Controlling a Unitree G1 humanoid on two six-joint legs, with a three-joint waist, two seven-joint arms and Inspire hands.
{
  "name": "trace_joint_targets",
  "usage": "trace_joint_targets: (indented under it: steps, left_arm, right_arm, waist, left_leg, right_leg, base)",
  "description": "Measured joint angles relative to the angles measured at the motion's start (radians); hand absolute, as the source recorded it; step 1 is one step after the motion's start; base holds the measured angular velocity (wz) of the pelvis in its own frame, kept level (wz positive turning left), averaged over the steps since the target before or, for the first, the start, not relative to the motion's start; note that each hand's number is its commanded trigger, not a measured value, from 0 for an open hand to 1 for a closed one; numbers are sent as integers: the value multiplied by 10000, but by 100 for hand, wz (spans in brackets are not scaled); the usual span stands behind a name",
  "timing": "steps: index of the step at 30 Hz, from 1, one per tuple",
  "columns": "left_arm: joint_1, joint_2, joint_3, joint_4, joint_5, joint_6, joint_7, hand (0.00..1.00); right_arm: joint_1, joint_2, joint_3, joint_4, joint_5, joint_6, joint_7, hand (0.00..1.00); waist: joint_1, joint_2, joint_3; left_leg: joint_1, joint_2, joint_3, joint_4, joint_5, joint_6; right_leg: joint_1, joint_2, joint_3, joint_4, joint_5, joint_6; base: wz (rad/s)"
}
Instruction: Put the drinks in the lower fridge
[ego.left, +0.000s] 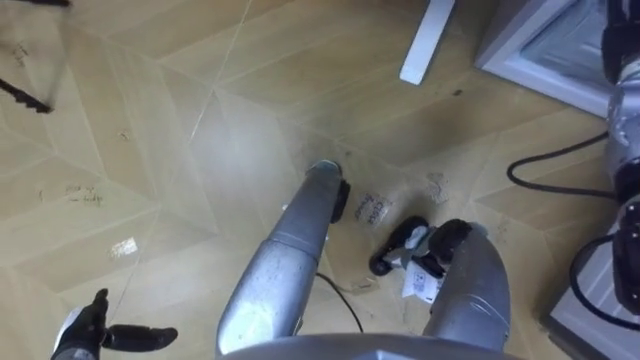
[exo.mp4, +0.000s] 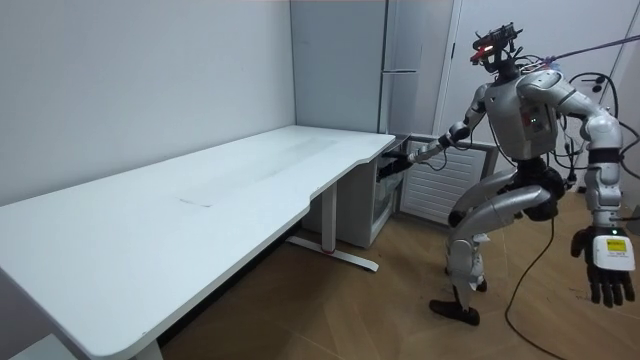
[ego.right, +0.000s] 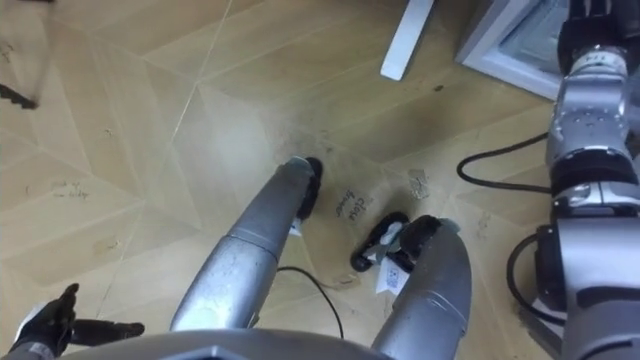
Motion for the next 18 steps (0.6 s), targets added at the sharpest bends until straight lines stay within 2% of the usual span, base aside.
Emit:
trace_joint_targets:
  steps: [2, 4, 6, 8, 13, 16, 18]
  left_arm:
    - [-1, 10, 26, -1, -28, -91, 0, 0]
    - [-17, 32, 100, -3, -29, -173, 1, 0]
    - [-6, 30, 83, 0, -28, -215, -20, 0]
    - [-6, 23, 32, 46, -49, -192, -92, 0]
    - [-104, 16, 30, 43, -245, -331, -97, 0]
    - [-307, 10, 102, 68, -248, -351, -48, 0]
    - [-575, -23, 103, 214, -267, -377, -25, 0]
  right_arm:
    - [-4, 0, 249, 17, -17, 335, 186, 0]
    - [-4, 18, 353, 272, -235, 662, 484, 0]
    - [-3, -2, 338, 808, -409, 679, 656, 0]
    - [23, -1, 338, 1216, -584, 974, 851, 0]
    - [21, -20, 323, 1944, -1032, 1311, 1157, 0]
    - [276, -102, 305, 2053, -1223, 1516, 1158, 0]
    - [554, -99, 308, 2144, -1307, 1594, 1164, 0]
  waist:
    - [73, -7, 3]
    - [204, 0, 1]
    - [254, -29, 18]
    - [203, -38, 24]
    - [-89, -100, 48]
    - [-384, -299, 71]
    - [-520, -430, 108]
  left_leg:
    - [-2, -9, -18, -21, 2, -9]
    - [34, -38, -173, -67, 2, -32]
    - [209, -46, -236, -206, 5, -27]
    - [608, -19, -242, -548, 50, 36]
    - [1543, 10, -243, -1434, 207, 239]
    - [2210, -8, -170, -1992, 276, 350]
    - [2764, 97, -81, -2401, 303, 408]
  right_leg:
    - [6, -13, -39, -13, -1, 1]
    - [181, -24, -269, -143, 43, -38]
    - [449, -8, -387, -340, 72, -18]
    - [896, 78, -475, -760, 160, 140]
    - [1829, 357, -470, -1835, 501, 478]
    - [2438, 454, -444, -2475, 688, 668]
    - [2985, 686, -390, -3030, 863, 797]
  base:
    - [4]
    - [11]
    - [12]
    - [8]
    - [0]
    - [-3]
    - [-17]
